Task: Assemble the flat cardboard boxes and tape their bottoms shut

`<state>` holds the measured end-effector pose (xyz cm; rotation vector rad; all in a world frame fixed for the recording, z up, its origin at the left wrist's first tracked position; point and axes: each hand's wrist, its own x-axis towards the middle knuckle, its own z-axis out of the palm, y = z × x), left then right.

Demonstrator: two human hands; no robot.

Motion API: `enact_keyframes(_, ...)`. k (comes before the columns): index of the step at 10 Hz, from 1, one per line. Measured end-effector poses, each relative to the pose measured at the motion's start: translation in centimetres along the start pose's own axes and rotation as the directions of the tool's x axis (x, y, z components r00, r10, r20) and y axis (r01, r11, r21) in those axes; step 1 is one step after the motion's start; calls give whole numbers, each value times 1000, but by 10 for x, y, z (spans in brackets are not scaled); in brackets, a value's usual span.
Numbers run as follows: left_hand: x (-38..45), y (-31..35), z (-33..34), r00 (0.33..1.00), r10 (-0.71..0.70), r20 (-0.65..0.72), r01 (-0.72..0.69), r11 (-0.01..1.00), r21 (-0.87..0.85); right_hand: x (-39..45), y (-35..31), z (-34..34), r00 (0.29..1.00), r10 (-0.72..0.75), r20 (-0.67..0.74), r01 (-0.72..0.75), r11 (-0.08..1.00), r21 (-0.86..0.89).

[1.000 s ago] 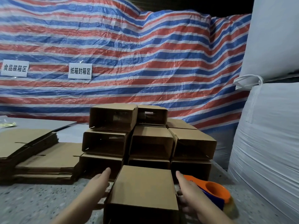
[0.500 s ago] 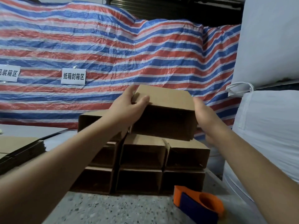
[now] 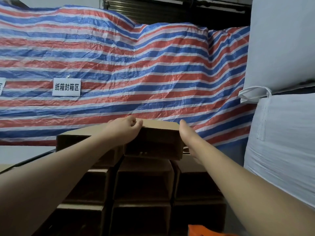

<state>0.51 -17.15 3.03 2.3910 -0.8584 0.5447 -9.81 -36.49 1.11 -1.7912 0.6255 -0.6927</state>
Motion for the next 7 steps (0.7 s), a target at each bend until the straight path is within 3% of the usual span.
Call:
enact_keyframes(3, 10, -15, 14, 992, 9, 124, -39, 969, 243, 27, 21, 30, 996, 85, 34, -83, 995, -57)
enact_keyframes(5, 2, -10, 16, 995, 69, 66, -83, 964, 251, 31, 23, 33, 996, 91, -10, -92, 994, -61)
enact_keyframes(7, -3, -7, 7, 986, 142, -93, -127, 980, 154, 25, 18, 25, 994, 30, -106, -47, 986, -158)
